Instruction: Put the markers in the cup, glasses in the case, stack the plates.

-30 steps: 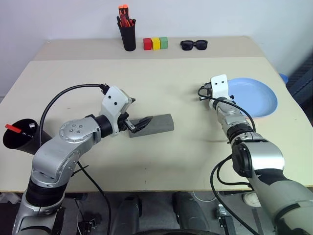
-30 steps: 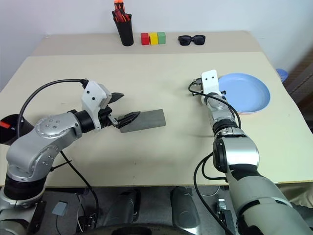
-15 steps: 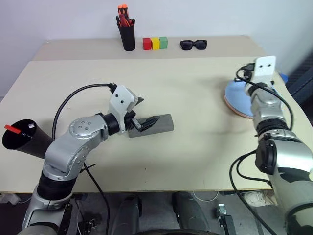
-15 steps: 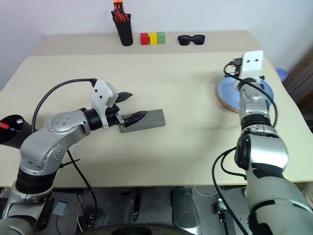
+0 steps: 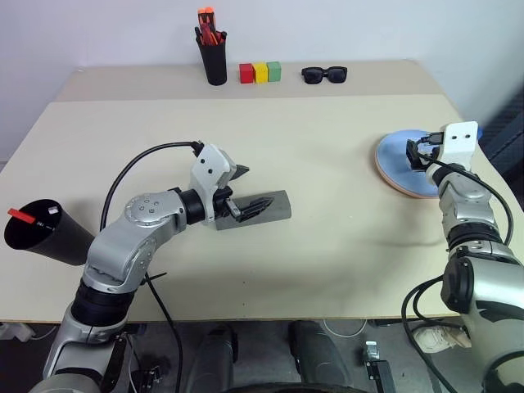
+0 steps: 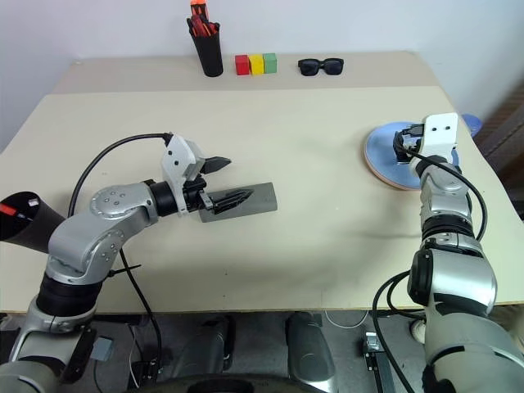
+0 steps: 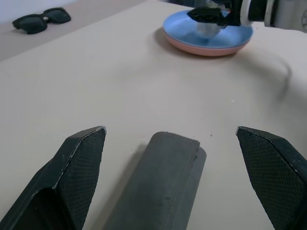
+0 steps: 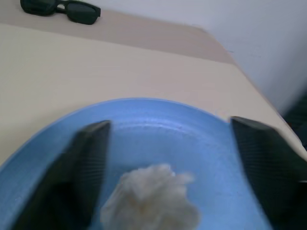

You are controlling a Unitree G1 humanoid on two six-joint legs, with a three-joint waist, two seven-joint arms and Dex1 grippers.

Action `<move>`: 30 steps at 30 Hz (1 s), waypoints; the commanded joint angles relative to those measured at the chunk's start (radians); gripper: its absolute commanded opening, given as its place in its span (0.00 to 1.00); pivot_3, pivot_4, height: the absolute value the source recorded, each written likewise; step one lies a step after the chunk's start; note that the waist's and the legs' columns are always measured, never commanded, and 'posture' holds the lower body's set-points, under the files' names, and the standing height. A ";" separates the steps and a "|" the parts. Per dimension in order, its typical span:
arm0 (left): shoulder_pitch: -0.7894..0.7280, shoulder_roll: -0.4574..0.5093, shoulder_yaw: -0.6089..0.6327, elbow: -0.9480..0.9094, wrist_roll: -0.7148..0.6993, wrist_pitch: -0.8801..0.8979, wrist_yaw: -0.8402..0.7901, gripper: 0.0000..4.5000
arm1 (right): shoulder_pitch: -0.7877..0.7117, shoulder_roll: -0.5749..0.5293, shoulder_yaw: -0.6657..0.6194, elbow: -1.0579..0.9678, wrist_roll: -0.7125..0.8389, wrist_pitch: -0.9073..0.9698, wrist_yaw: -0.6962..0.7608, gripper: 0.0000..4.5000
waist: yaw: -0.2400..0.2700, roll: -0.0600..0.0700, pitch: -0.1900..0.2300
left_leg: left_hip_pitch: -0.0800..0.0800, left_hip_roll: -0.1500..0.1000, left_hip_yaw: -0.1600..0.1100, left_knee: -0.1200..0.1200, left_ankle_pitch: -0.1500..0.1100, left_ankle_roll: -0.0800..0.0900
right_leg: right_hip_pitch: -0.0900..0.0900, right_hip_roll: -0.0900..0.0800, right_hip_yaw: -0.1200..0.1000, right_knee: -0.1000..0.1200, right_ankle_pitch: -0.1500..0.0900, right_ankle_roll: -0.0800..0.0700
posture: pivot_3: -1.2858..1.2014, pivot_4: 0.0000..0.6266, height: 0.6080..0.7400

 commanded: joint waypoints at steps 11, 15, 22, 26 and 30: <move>0.212 -0.073 0.176 -0.011 -0.021 -0.376 -0.032 1.00 | 0.414 0.027 0.012 -0.958 0.378 0.351 0.419 1.00 | 0.009 0.000 0.000 | -0.001 0.000 -0.001 0.000 0.000 0.000 | 0.000 0.000 -0.001 0.000 0.000 0.000 | 0.52 0.24 1.00; 0.324 -0.048 0.191 -0.039 0.004 -0.422 -0.058 1.00 | 0.579 -0.012 -0.013 -1.190 0.445 0.483 0.449 1.00 | 0.023 0.000 0.000 | 0.000 0.000 -0.001 0.001 0.000 0.000 | 0.001 -0.001 -0.001 0.000 0.000 0.000 | 0.52 0.24 1.00; 0.580 -0.073 0.226 -0.116 0.012 -0.612 -0.092 1.00 | 0.868 -0.093 -0.125 -1.319 0.441 0.445 0.548 1.00 | 0.037 0.000 0.000 | 0.000 0.000 0.000 0.001 0.000 0.000 | 0.002 -0.001 -0.001 -0.004 -0.002 -0.003 | 0.52 0.24 1.00; 0.692 -0.042 0.289 -0.155 -0.056 -0.623 -0.148 1.00 | 0.976 -0.111 -0.163 -1.283 0.436 0.411 0.605 1.00 | 0.031 -0.001 0.000 | 0.001 0.000 0.001 0.003 0.000 0.000 | 0.003 -0.001 0.000 -0.004 -0.003 -0.006 | 0.52 0.24 1.00; 0.748 -0.002 0.341 -0.169 -0.104 -0.597 -0.166 1.00 | 1.011 -0.121 -0.176 -1.194 0.413 0.354 0.652 1.00 | 0.028 -0.001 0.000 | 0.001 0.001 0.003 0.002 -0.001 0.001 | 0.003 -0.002 0.000 -0.004 -0.004 -0.007 | 0.52 0.24 1.00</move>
